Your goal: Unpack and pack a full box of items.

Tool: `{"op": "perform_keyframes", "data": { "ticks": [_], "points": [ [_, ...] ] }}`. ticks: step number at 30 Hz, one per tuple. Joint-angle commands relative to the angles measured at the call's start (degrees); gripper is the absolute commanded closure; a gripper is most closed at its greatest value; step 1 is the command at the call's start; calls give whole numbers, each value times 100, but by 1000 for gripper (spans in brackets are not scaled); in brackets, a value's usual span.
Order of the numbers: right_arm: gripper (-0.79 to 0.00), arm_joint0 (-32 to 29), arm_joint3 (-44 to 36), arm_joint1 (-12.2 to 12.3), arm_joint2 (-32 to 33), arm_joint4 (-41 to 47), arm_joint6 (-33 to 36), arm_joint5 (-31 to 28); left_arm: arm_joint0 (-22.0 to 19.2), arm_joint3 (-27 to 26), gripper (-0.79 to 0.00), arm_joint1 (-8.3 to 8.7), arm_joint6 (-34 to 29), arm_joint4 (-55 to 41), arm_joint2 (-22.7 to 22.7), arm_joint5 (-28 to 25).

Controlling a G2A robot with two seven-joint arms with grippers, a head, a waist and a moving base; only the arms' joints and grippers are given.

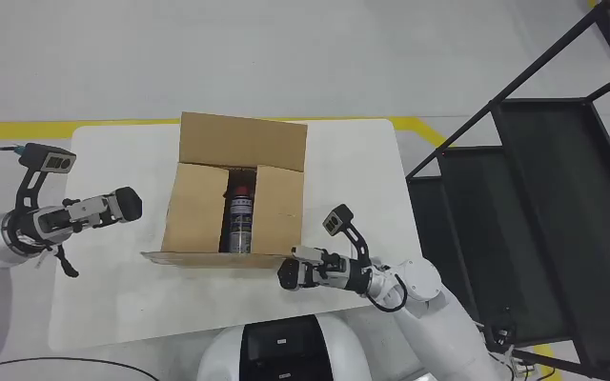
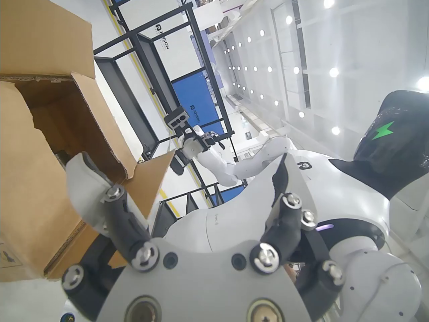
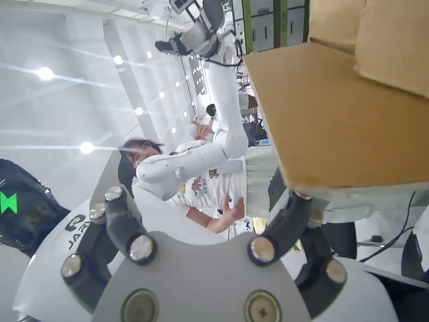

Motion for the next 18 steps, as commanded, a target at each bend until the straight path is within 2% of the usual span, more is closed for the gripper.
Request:
{"op": "perform_keyframes", "data": {
  "ticks": [1, 8, 12, 18],
  "points": [
    [-785, 172, 131, -23, -139, -69, -270, -40, 28, -35, -785, 5, -141, -63, -33, -23],
    [-785, 526, 498, -69, -399, -327, -951, -100, 166, -173, -785, 37, -683, -19, -49, 130],
    [-785, 689, 637, -86, -480, -614, -1408, -95, 200, -126, -785, 49, -683, 302, 213, 130],
    [-785, 878, 615, -100, -544, -867, -1727, -370, -101, 335, -785, -2, -308, 1185, 859, -116]
  ]
}}
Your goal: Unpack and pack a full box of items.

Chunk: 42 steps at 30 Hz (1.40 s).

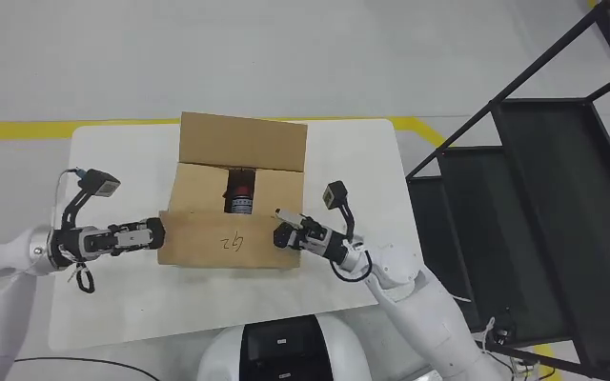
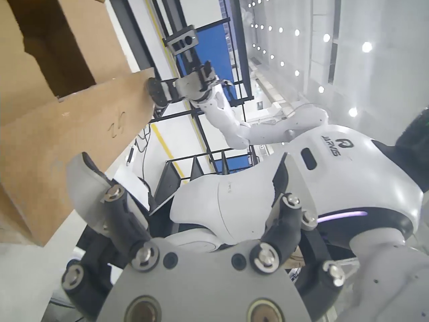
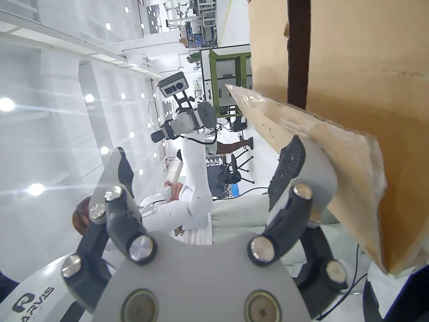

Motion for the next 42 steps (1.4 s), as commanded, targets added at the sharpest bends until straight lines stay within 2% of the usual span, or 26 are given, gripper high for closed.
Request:
{"op": "perform_keyframes", "data": {
  "ticks": [1, 8, 10, 13, 16, 28, 30, 34, 42],
  "points": [
    [-785, 39, -42, -5, 30, 35, -101, -175, -130, 206, -785, -21, 125, 307, 242, -77],
    [-785, 382, 159, -1, 370, -424, -826, -684, -505, 826, -785, -92, 100, 372, 786, -41],
    [-785, 602, 331, 3, 402, -1049, -1134, -649, -554, 884, -785, -97, 21, 245, 826, 55],
    [-785, 934, 678, -27, 337, -1433, -1496, -609, -536, 896, -785, -82, -91, 101, 758, 103],
    [-785, 1186, 949, -43, 233, -1775, -1550, -626, -499, 865, -785, -69, -113, 114, 720, 125],
    [-785, 1186, 949, -43, 233, -1775, -1550, -626, -499, 865, -785, -69, -113, 114, 720, 125],
    [-785, 1210, 1048, -43, 293, -1858, -1740, -564, -499, 865, -785, -69, -113, 114, 720, 125],
    [-785, 1660, 1646, -115, 199, -2032, -2320, -853, -499, 865, -785, -69, -113, 114, 720, 125],
    [-785, 2856, 3506, -319, -297, -2163, -2452, -1452, -499, 865, -785, -69, -113, 114, 720, 125]
  ]
}}
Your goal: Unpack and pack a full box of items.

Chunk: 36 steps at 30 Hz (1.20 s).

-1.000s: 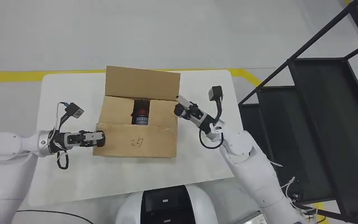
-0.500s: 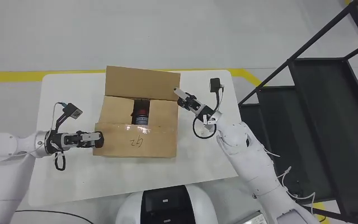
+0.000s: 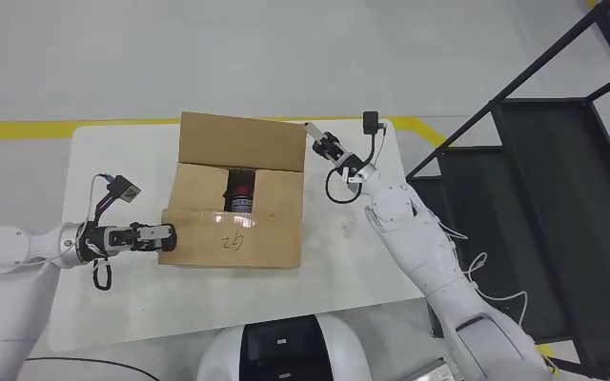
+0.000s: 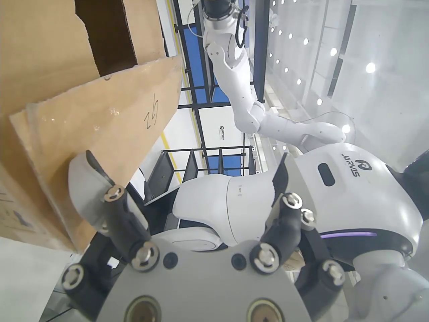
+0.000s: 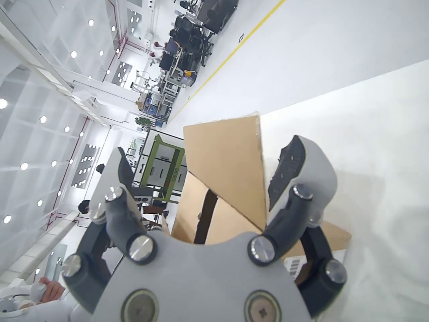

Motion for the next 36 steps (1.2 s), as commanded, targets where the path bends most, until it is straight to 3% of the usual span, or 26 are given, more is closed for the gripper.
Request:
{"op": "perform_keyframes", "data": {
  "ticks": [1, 7, 14, 20, 26, 36],
  "points": [
    [-785, 264, 428, -63, -169, -94, -88, -62, 0, 0, -785, 0, 0, 0, 0, 0],
    [-785, 778, 1357, -300, -629, 141, -113, -383, 0, 0, -785, 0, 0, 0, 0, 0],
    [-785, 907, 1508, -383, -552, 1001, 485, -1190, 0, 0, -785, 0, 0, 0, 0, 0],
    [-785, 234, 656, -189, -92, 1106, 1006, -1520, 0, 0, -785, 0, 0, 0, 0, 0],
    [-785, -613, -568, 2, 155, 1067, 1940, -1099, 0, 0, -785, 0, 0, 0, 0, 0],
    [-785, -1343, -1737, 153, 280, 685, 2482, -517, 0, 0, -785, 0, 0, 0, 0, 0]
  ]
}}
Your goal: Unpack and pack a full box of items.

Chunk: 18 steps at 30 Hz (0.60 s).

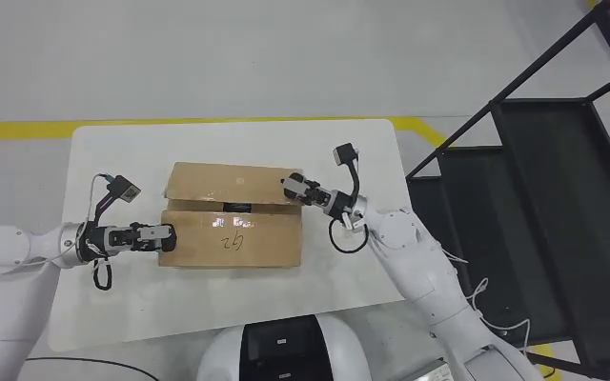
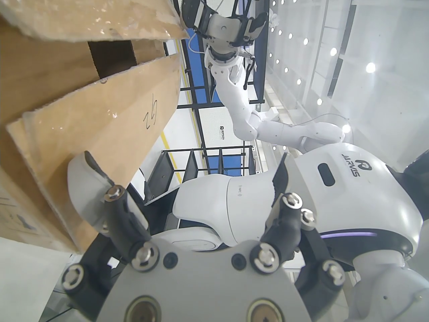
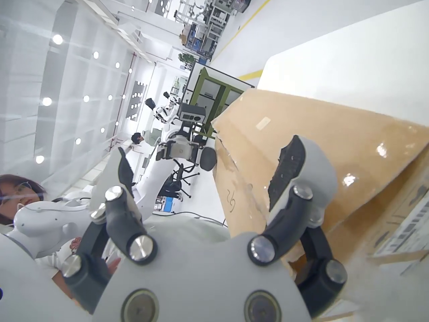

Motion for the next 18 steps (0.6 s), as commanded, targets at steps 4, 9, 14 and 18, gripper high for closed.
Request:
{"op": "perform_keyframes", "data": {
  "ticks": [4, 9, 14, 18],
  "points": [
    [-785, -110, -148, 33, 0, -144, 52, 236, 15, -62, -785, -6, 216, 22, -9, 11],
    [-785, -105, -98, 36, -75, -195, 21, 355, -35, -97, -785, 2, 429, -149, -167, -45],
    [-785, -59, 15, 33, -146, -317, -95, 396, -236, 192, -785, -5, 445, -144, -132, -67],
    [-785, -43, 61, 26, -181, -324, -237, 405, -499, 540, -785, -52, 498, -97, 108, -96]
  ]
}}
